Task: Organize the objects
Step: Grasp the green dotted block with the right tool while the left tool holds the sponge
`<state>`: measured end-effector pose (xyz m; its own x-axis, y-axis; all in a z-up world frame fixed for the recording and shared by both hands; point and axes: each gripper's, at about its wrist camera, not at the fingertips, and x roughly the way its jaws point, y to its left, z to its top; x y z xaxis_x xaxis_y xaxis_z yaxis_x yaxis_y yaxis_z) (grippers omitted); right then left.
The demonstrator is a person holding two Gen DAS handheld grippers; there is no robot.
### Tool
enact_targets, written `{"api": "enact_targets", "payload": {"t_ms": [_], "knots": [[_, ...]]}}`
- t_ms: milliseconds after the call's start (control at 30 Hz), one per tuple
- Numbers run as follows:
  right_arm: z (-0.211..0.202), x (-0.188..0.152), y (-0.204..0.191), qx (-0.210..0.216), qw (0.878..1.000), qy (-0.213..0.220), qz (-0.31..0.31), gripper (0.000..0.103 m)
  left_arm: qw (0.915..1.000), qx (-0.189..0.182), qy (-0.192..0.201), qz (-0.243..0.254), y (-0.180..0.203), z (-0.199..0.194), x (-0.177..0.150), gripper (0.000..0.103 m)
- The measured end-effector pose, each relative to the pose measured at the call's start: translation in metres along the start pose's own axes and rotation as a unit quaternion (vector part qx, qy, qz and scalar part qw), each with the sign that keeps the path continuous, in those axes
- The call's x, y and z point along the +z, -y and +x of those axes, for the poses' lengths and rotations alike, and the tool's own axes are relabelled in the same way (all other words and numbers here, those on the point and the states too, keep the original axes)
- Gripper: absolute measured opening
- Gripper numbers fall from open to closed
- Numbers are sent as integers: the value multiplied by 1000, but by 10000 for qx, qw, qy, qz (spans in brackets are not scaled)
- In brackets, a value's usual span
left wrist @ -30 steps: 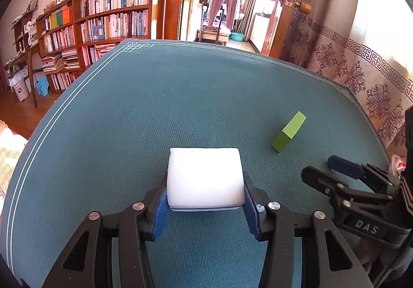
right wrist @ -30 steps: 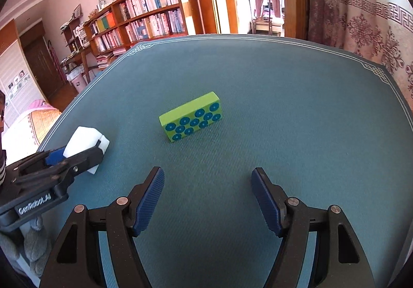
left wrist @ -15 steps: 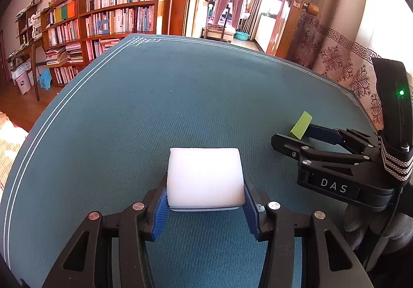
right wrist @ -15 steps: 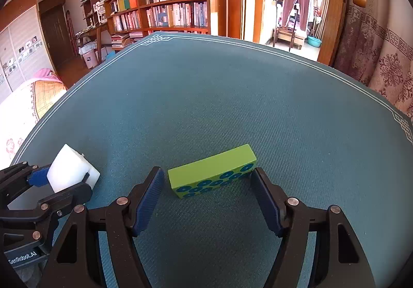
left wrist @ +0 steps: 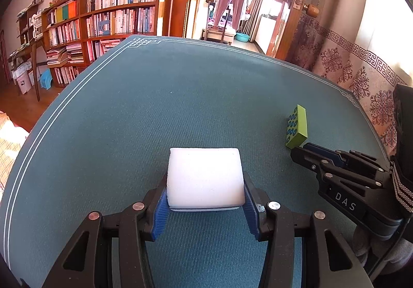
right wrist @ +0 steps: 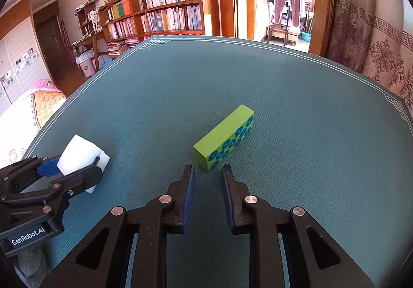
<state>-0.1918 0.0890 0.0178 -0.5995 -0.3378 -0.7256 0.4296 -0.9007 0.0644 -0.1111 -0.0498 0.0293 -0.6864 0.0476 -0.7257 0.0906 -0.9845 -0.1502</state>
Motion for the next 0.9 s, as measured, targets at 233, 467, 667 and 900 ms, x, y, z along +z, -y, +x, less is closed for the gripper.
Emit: {"api": "enact_targets", "payload": {"t_ms": [233,467,667,900], "knots": [[5,11,7,77,9984,-2,557,58,10000,-9,-4,-32,-1,1,1,52],[22,30,4,-319,9965,89,773,59,10000,-13,-41,-55,-3,2,0,52],[24,33,7,-792,9932,91,852,15,10000,14,-30,-16,-1,2,-1,52],[3,11,17,-665,9911,132,1148,15,10000,14,15,45,4,-1,-2,52]]}}
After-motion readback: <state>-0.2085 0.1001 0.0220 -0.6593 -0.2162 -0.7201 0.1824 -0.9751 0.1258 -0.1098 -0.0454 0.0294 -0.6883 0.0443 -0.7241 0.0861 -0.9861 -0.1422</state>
